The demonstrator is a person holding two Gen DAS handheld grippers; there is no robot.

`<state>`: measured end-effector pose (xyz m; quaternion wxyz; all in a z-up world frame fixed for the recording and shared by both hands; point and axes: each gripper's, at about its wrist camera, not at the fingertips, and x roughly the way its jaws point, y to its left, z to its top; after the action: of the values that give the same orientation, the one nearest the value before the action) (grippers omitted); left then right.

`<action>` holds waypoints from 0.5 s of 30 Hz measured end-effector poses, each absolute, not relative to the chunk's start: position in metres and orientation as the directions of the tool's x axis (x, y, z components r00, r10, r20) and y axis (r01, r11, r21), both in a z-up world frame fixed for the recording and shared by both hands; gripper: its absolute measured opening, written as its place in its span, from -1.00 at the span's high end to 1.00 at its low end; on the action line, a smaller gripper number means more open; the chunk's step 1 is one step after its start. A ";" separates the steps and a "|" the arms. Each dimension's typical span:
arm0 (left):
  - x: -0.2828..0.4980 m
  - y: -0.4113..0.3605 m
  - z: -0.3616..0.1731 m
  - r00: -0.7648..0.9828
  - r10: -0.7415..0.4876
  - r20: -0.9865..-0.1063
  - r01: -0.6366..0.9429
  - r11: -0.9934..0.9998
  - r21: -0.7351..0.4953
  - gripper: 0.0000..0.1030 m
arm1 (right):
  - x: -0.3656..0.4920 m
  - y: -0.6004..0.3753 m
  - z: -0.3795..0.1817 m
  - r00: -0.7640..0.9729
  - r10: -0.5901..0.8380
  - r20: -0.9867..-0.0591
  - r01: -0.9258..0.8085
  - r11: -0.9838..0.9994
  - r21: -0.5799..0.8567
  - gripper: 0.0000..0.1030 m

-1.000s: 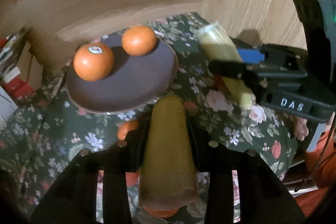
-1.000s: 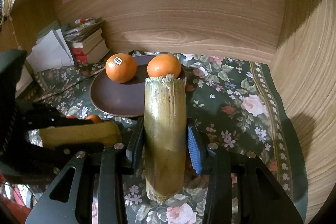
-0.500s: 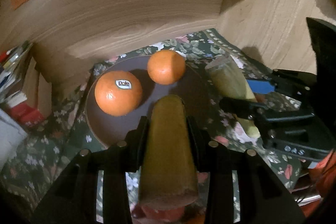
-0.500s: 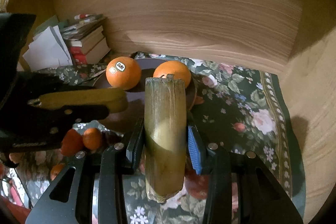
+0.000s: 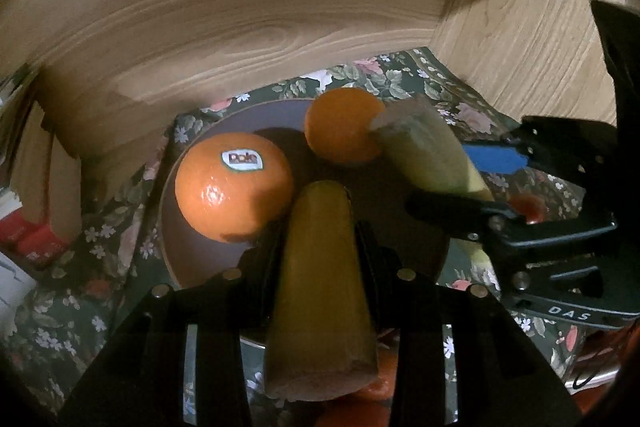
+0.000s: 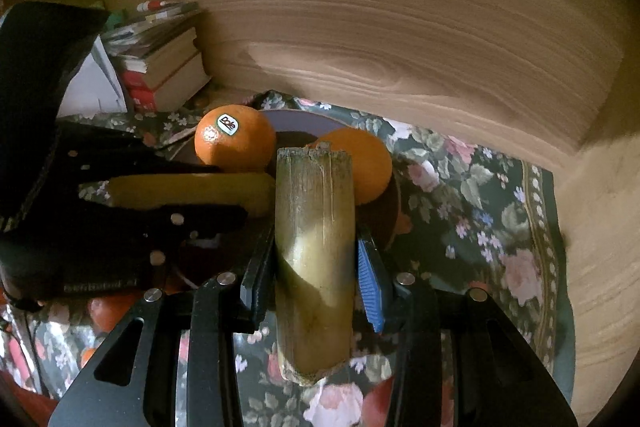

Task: Organize fruits
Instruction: 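Carry both cylinders toward the dark plate beside the oranges, then lower both cylinders onto the plate and open both tools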

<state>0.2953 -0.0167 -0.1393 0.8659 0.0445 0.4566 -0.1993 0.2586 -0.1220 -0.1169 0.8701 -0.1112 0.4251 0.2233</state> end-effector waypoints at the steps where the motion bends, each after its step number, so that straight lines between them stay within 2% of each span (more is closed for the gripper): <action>1: 0.297 -0.016 -0.141 0.499 -0.302 -0.813 0.382 0.918 -0.106 0.29 | 0.262 -0.119 -0.117 0.535 0.292 -0.793 -0.489 0.872 -0.008 0.32; 6: 0.305 -0.004 -0.144 0.482 -0.327 -0.813 0.361 0.919 -0.156 0.27 | 0.272 -0.110 -0.117 0.540 0.271 -0.797 -0.501 0.864 -0.046 0.32; 11: 0.302 -0.001 -0.139 0.504 -0.320 -0.802 0.364 0.921 -0.139 0.27 | 0.277 -0.100 -0.109 0.555 0.283 -0.783 -0.521 0.852 -0.061 0.33; 15: 0.300 0.005 -0.135 0.516 -0.320 -0.795 0.352 0.925 -0.144 0.24 | 0.281 -0.088 -0.106 0.547 0.300 -0.781 -0.547 0.835 -0.063 0.54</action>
<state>0.3000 0.0054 -0.1349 0.8705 0.0178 0.4524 -0.1931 0.2806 -0.0885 -0.1057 0.8665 -0.1514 0.4081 0.2445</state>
